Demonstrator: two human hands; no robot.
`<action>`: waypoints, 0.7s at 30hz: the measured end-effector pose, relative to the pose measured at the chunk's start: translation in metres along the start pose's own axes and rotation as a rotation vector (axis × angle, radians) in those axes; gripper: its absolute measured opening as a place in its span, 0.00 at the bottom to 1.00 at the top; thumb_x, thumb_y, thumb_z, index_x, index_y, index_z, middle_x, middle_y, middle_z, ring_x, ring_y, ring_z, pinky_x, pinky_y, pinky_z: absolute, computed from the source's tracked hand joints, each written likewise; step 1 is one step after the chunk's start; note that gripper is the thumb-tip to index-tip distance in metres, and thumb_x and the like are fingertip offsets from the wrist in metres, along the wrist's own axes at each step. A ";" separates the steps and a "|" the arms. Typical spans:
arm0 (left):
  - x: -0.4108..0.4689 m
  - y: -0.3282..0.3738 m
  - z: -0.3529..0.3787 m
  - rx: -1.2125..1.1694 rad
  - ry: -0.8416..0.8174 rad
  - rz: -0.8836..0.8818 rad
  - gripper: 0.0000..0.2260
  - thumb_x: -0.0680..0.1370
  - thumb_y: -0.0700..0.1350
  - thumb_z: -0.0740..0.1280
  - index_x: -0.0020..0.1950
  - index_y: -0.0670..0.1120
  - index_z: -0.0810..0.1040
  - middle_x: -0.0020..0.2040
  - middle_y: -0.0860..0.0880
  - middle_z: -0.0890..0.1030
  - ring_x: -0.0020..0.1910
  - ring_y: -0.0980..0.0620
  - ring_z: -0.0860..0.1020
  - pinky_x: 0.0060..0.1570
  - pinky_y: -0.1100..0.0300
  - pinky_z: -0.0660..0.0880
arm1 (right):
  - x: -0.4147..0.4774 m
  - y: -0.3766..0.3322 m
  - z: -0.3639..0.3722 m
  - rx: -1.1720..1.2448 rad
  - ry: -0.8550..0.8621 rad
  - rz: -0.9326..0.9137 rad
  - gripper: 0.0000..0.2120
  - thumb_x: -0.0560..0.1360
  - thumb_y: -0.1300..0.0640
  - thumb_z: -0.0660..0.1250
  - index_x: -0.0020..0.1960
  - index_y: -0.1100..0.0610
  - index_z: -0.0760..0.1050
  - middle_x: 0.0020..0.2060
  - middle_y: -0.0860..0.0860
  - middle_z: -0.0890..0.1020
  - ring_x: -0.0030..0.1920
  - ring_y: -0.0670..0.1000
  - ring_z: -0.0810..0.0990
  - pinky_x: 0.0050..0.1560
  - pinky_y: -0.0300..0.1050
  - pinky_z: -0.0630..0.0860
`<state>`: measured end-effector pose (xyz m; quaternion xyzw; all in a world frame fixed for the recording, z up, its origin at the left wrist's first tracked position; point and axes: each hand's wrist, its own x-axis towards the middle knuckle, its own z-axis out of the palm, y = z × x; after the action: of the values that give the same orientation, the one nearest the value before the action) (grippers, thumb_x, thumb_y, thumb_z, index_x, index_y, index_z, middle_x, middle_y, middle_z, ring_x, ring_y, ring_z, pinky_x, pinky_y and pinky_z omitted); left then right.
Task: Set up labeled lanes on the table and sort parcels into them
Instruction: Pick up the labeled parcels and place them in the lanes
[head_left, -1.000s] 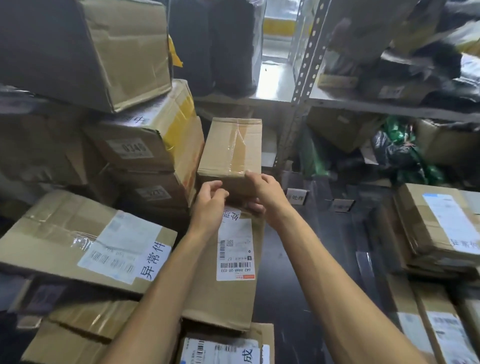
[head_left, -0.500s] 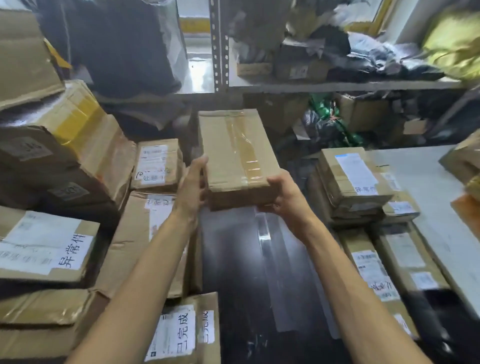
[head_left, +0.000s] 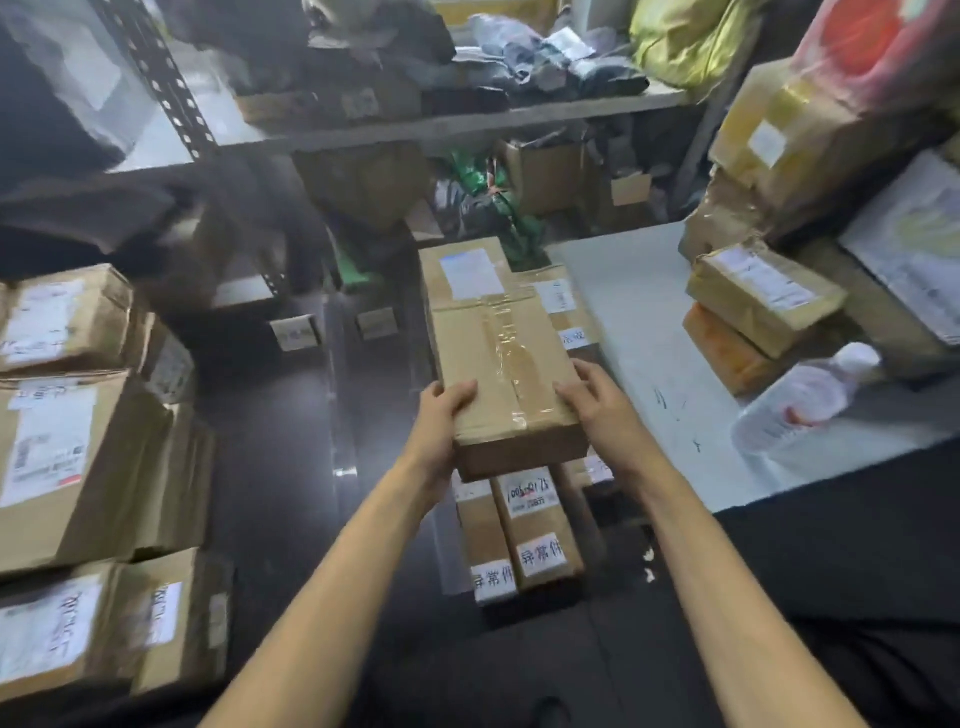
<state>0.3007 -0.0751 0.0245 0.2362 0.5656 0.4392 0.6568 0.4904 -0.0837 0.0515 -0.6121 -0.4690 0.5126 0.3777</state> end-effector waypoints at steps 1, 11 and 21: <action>0.003 -0.010 0.007 0.007 0.013 -0.014 0.19 0.80 0.48 0.67 0.69 0.42 0.70 0.63 0.42 0.80 0.57 0.46 0.81 0.48 0.54 0.78 | 0.000 0.007 -0.006 -0.014 -0.011 0.023 0.17 0.84 0.54 0.62 0.72 0.52 0.70 0.59 0.47 0.80 0.53 0.40 0.79 0.45 0.32 0.74; 0.039 -0.041 0.006 0.373 0.174 -0.087 0.14 0.82 0.38 0.60 0.67 0.41 0.69 0.60 0.41 0.81 0.54 0.47 0.81 0.48 0.54 0.79 | 0.039 0.059 0.004 -0.198 -0.162 0.194 0.22 0.83 0.60 0.61 0.77 0.55 0.64 0.64 0.48 0.75 0.62 0.49 0.74 0.58 0.42 0.73; 0.055 -0.047 0.015 0.837 0.124 0.023 0.33 0.78 0.34 0.56 0.83 0.47 0.52 0.81 0.43 0.54 0.80 0.42 0.54 0.80 0.45 0.53 | 0.067 0.067 0.022 -0.258 -0.202 0.197 0.28 0.79 0.52 0.67 0.78 0.56 0.66 0.72 0.49 0.74 0.72 0.50 0.73 0.74 0.53 0.69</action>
<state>0.3278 -0.0498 -0.0394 0.4620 0.7309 0.1923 0.4640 0.4839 -0.0379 -0.0343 -0.6439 -0.5041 0.5416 0.1949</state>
